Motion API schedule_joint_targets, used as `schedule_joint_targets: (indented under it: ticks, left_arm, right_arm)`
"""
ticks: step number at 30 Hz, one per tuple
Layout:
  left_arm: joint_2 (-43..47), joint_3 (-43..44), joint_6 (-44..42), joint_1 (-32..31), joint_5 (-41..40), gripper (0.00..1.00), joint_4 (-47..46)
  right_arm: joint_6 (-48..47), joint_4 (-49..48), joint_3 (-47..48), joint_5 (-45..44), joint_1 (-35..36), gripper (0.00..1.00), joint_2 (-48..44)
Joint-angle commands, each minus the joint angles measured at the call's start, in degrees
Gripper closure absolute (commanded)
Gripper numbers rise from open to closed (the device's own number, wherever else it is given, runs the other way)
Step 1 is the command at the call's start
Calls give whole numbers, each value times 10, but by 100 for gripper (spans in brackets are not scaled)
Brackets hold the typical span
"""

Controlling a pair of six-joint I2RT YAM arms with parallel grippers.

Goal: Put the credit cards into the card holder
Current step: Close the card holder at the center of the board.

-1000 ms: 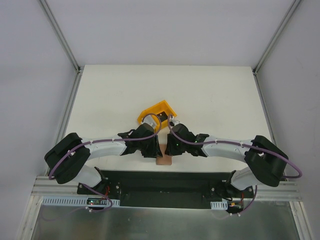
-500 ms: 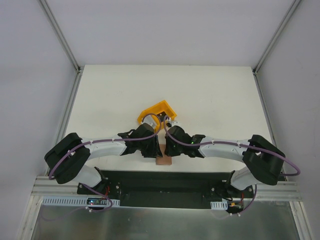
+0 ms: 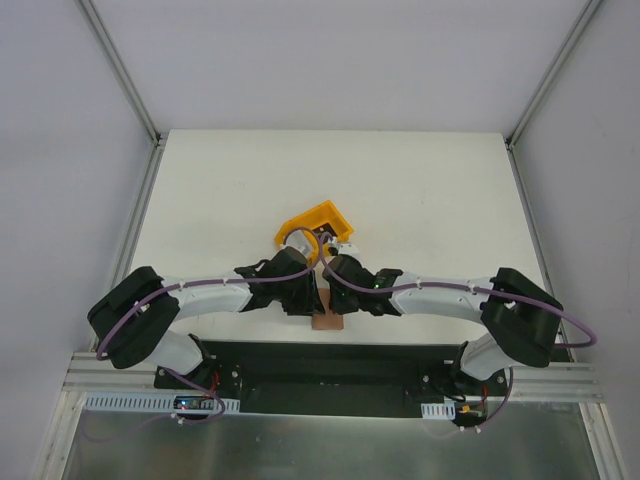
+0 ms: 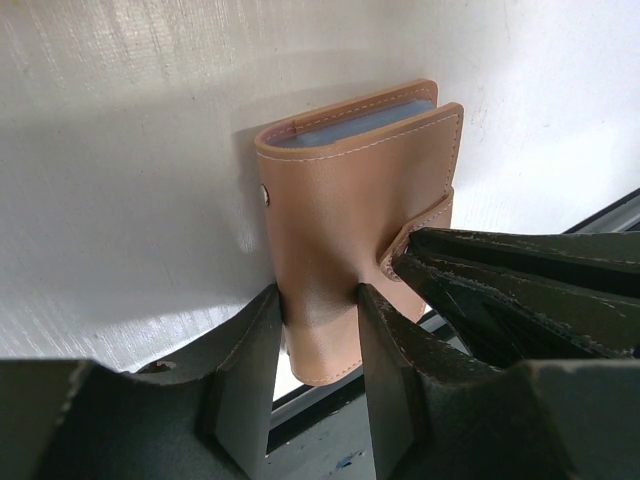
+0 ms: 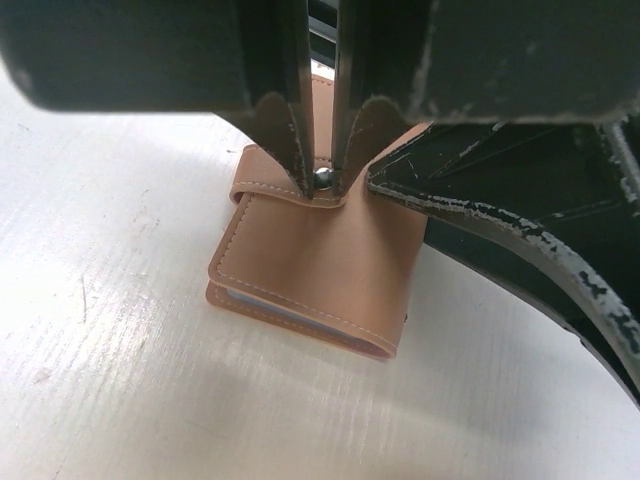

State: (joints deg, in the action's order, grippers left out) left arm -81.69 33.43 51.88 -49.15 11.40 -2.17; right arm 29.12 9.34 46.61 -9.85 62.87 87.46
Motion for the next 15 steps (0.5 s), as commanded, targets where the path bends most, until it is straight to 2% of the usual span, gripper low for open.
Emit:
schedule_joint_targets:
  ticks: [1,15]
  left_arm:
    - [5,-21,2,-6,-26,64,10]
    - [13,-27,13,-6,-31,64,10]
  right_arm:
    - [9,70,4,-12,16,90,28]
    - [27,133,28,-54,45,94,68]
